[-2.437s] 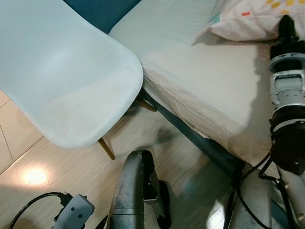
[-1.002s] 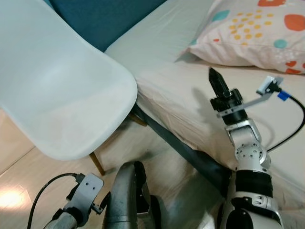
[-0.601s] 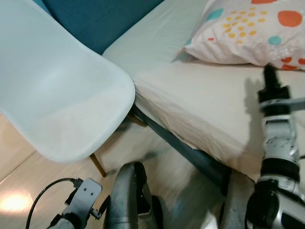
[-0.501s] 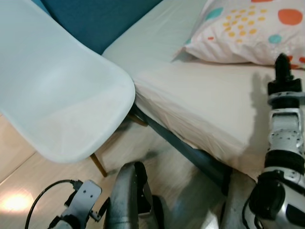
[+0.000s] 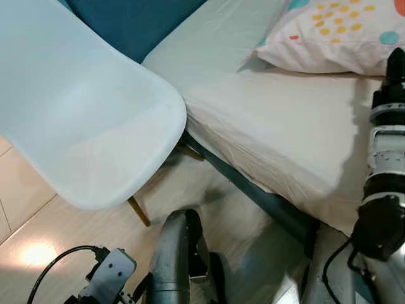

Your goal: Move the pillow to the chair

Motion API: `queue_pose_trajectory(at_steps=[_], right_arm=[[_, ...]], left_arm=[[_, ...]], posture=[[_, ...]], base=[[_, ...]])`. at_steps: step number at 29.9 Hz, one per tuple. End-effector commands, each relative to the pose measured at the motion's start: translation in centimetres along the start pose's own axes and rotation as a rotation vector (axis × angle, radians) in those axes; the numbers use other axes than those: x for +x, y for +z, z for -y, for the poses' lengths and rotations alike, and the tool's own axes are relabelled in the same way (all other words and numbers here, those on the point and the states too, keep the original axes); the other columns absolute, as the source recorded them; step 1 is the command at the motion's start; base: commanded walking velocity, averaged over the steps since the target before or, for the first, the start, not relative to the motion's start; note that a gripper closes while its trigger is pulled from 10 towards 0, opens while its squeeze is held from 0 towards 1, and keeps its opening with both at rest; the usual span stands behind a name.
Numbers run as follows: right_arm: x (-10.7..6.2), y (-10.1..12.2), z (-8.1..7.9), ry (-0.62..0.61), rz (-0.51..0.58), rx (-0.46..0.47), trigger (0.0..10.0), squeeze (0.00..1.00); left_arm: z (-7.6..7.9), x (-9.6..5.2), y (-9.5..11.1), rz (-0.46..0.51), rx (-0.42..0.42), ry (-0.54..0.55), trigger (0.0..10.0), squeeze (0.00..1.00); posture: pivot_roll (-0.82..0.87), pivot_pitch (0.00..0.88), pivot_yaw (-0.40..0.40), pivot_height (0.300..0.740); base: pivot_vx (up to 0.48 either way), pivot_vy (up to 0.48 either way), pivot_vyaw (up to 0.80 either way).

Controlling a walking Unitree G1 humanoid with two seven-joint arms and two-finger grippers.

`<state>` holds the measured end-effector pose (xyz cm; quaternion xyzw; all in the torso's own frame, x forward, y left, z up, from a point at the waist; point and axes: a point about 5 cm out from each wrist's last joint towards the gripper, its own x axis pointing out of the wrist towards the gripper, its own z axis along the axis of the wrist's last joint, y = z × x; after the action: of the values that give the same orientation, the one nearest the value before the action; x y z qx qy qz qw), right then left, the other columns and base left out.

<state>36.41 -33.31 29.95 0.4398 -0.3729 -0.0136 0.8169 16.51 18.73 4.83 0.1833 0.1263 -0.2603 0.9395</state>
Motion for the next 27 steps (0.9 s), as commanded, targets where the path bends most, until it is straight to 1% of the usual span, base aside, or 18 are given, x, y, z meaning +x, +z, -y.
queue_pose_trajectory(at_steps=[1, 5, 6, 10, 13, 14, 18, 22, 24, 25, 26, 27], right_arm=[[0.1, 0.1, 0.1, -0.003, 0.004, 0.009, 10.0, 1.00], [0.8, 0.3, -0.4, 0.000, 0.008, 0.018, 10.0, 1.00], [0.9, 0.3, -0.5, -0.003, 0.006, 0.022, 10.0, 0.00], [1.5, 0.8, -0.8, -0.058, 0.030, 0.031, 10.0, 0.00], [1.6, 0.8, -0.8, -0.064, 0.035, 0.033, 10.0, 0.00], [1.9, 0.9, -1.1, -0.078, 0.040, 0.037, 10.0, 0.00], [2.3, 0.7, -1.6, -0.093, 0.025, 0.037, 10.0, 0.00], [2.7, 0.3, -2.1, -0.108, -0.018, -0.019, 10.0, 0.00], [2.8, 0.3, -2.4, -0.101, -0.018, -0.019, 10.0, 0.00], [2.9, 0.3, -2.5, -0.098, -0.022, -0.024, 1.8, 0.00], [3.0, 0.3, -2.6, -0.090, -0.027, -0.030, 0.0, 0.00], [3.0, 0.3, -2.7, -0.085, -0.032, -0.041, 0.0, 0.00]], left_arm=[[0.1, -1.4, -0.8, -0.062, -0.013, -0.018, 10.0, 0.00], [0.1, -2.0, -0.5, -0.068, -0.013, -0.030, 10.0, 0.00], [0.2, -2.1, -0.4, -0.070, -0.014, -0.034, 10.0, 0.00], [0.1, -3.0, -0.3, -0.087, -0.012, -0.045, 10.0, 0.00], [0.1, -3.2, -0.3, -0.089, -0.012, -0.045, 10.0, 0.00], [-0.1, -3.5, -0.1, -0.095, -0.012, -0.046, 10.0, 0.00], [-0.1, -3.7, 0.1, -0.100, -0.012, -0.051, 10.0, 0.00], [-0.2, -3.6, 0.3, -0.101, -0.014, -0.059, 10.0, 0.00], [-0.2, -3.7, 0.4, -0.100, -0.014, -0.062, 10.0, 0.00], [-0.2, -3.8, 0.5, -0.099, -0.014, -0.064, 10.0, 0.00], [-0.2, -3.7, 0.5, -0.099, -0.014, -0.065, 10.0, 0.00], [-0.2, -3.8, 0.5, -0.100, -0.014, -0.066, 10.0, 0.00]], posture=[[0.26, 0.494, 0.357, 0.496], [0.27, 0.505, 0.364, 0.496], [0.27, 0.505, 0.364, 0.496], [0.30, 0.519, 0.376, 0.496], [0.30, 0.519, 0.376, 0.496], [0.30, 0.524, 0.382, 0.496], [0.31, 0.524, 0.384, 0.496], [0.30, 0.529, 0.389, 0.496], [0.30, 0.533, 0.392, 0.496], [0.30, 0.535, 0.394, 0.496], [0.30, 0.535, 0.394, 0.496], [0.31, 0.538, 0.396, 0.496]], base=[[0.000, 0.000, 0.00], [0.000, 0.000, 0.00], [0.000, 0.000, 0.00], [0.000, 0.000, 0.00], [0.000, 0.000, 0.00], [0.000, 0.000, 0.00], [0.000, 0.000, 0.00], [0.000, 0.000, 0.00], [0.000, 0.000, 0.00], [0.000, 0.000, 0.00], [0.000, 0.000, 0.00], [0.000, 0.000, 0.00]])
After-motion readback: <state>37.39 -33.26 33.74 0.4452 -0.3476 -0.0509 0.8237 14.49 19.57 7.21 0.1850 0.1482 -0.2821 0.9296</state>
